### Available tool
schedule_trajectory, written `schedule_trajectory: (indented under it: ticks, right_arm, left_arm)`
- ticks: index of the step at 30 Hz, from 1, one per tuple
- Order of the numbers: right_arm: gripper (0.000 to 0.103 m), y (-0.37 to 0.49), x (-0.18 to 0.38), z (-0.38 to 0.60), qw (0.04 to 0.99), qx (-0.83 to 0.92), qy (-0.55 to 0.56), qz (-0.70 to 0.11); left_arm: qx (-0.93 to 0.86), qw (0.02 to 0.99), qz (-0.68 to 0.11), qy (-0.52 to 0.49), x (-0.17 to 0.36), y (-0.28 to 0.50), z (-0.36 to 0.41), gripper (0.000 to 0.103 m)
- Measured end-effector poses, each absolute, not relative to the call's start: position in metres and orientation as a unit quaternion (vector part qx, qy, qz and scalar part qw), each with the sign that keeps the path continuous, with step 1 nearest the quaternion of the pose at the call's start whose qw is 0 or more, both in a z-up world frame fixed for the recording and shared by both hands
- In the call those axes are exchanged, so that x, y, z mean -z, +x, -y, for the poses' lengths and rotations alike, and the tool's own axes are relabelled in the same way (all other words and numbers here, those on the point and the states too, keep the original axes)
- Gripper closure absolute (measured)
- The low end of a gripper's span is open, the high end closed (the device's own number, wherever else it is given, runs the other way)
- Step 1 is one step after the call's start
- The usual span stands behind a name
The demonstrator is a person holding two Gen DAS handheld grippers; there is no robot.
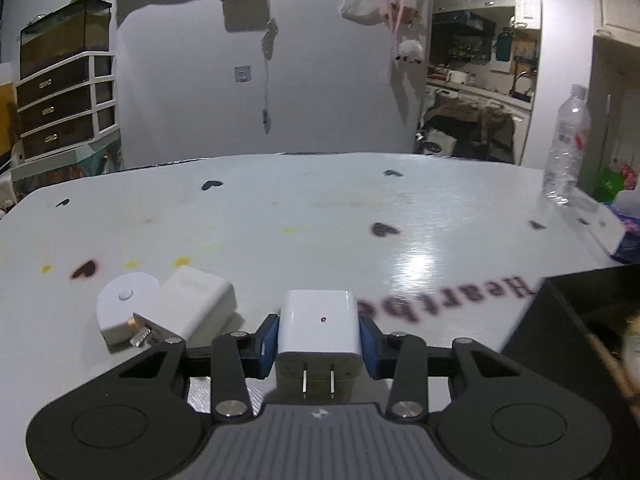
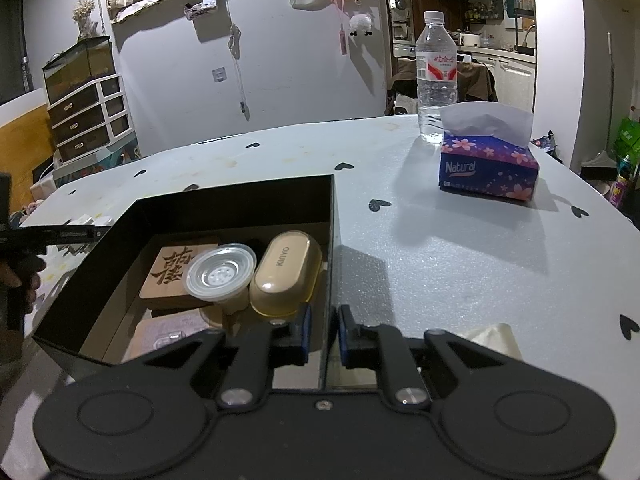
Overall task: Organize rigid objects
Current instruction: 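Carry the white charger into the black box and lower it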
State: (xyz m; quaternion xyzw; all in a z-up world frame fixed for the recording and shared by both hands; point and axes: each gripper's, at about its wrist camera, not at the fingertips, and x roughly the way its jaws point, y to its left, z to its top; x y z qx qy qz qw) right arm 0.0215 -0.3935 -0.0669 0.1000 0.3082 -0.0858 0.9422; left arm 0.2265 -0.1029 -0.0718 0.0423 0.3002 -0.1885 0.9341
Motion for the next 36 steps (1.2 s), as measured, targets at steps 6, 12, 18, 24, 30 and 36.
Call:
schedule_trajectory:
  ticks: [6,12,18,24,30,36]
  right_arm:
    - [0.091,0.022,0.067,0.394,0.942,0.089,0.103,-0.307]
    - [0.094,0.022,0.066,0.393,0.941,0.096,0.102,-0.307]
    - [0.096,0.022,0.066,0.392,0.941,0.099,0.099,-0.308]
    - [0.097,0.023,0.065,0.393,0.939,0.1,0.095,-0.315]
    - [0.097,0.024,0.064,0.393,0.938,0.099,0.093,-0.319]
    - [0.097,0.025,0.064,0.393,0.938,0.099,0.093,-0.319]
  left_arm:
    - [0.221,0.933,-0.281,0.033,0.047,0.192,0.106,0.06]
    - [0.287,0.927,-0.239,0.034,0.011,0.147,0.126,0.06]
    - [0.378,0.894,-0.239,0.03,-0.004,0.11,0.162,0.06]
    - [0.434,0.846,-0.309,0.028,0.005,0.1,0.196,0.06]
    - [0.438,0.811,-0.386,-0.03,0.024,0.111,0.211,0.06]
    - [0.422,0.79,-0.433,-0.101,0.037,0.12,0.219,0.06]
